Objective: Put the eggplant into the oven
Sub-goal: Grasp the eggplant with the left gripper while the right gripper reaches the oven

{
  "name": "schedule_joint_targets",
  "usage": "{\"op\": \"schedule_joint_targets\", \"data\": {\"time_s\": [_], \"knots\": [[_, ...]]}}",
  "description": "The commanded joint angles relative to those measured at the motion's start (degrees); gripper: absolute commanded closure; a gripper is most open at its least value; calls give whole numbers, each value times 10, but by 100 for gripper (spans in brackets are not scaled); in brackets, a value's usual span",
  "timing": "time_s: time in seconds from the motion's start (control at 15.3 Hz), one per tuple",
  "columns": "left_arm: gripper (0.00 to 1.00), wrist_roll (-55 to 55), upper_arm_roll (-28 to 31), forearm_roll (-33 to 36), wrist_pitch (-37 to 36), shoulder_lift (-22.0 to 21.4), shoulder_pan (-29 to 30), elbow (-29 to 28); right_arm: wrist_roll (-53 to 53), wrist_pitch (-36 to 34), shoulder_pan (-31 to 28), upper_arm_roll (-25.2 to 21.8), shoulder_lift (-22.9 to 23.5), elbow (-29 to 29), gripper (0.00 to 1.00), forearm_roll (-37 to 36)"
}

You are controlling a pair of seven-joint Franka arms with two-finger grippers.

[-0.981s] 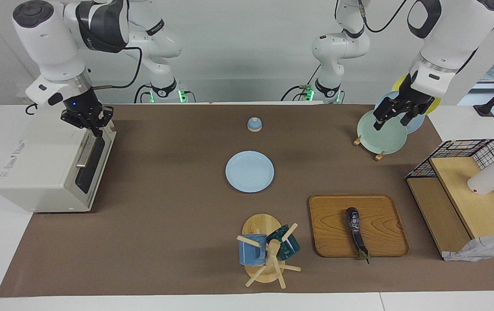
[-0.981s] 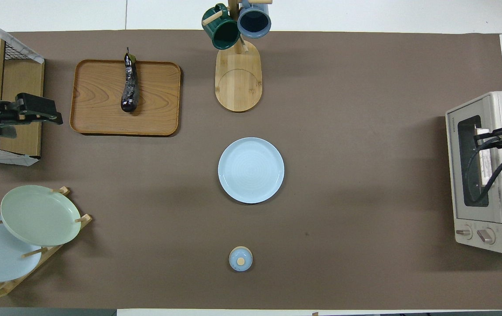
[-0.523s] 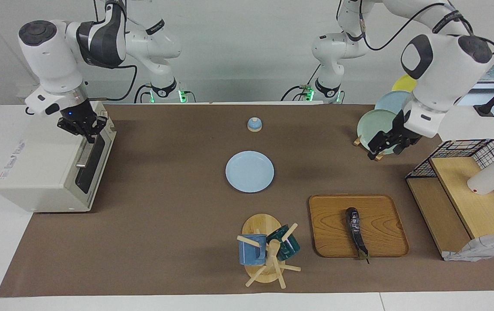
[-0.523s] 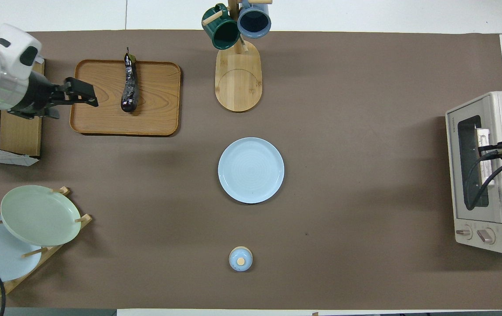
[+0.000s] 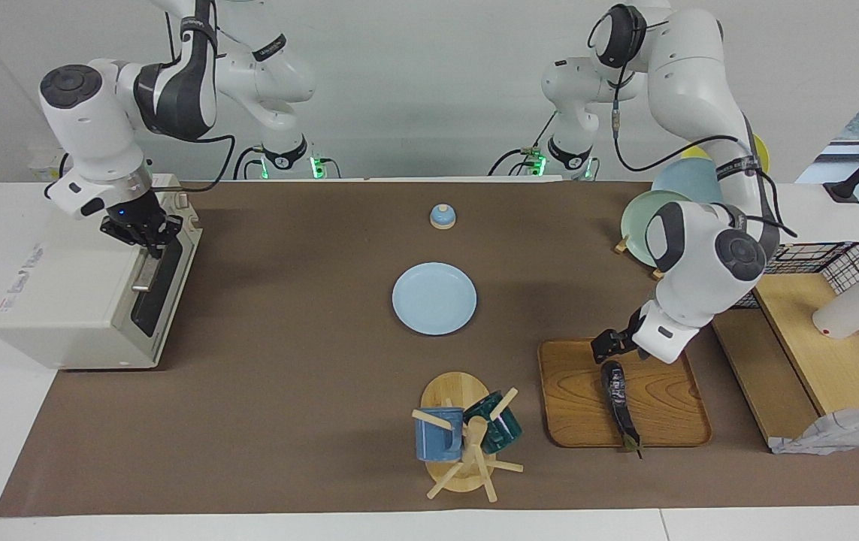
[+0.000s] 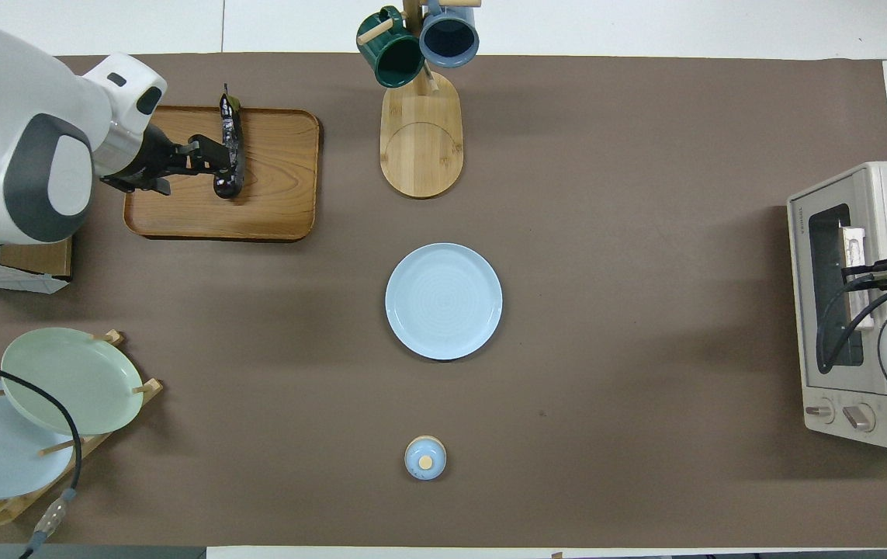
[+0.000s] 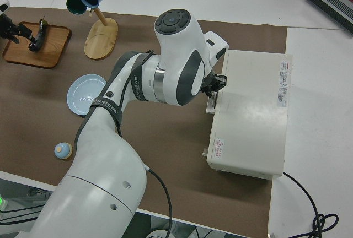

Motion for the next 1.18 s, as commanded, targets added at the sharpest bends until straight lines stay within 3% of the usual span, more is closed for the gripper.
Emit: {"op": "schedule_joint_targets", "data": {"time_s": [0.0,0.39,0.78,0.85,0.92,0.98,1.05,1.11], "knots": [[0,25,4,14,20,16,-6,10,3,13,-9,5,-3,-15,100,-9],[0,38,4,29,53,5,-15,-48,9,29,4,7,7,-21,100,-7],[1,52,4,29,53,4,-14,-52,31,57,34,8,26,-24,100,3],[10,53,4,29,53,4,-13,-50,42,61,38,9,33,-25,100,3],[32,55,4,32,53,4,-12,-49,52,68,49,8,37,-28,100,4],[70,69,4,39,53,4,-13,-50,61,82,54,8,41,-31,100,4],[100,70,5,39,54,4,-12,-52,67,96,55,9,49,-36,100,10],[100,72,4,39,53,3,-8,-52,68,108,56,9,58,-37,100,20]]}}
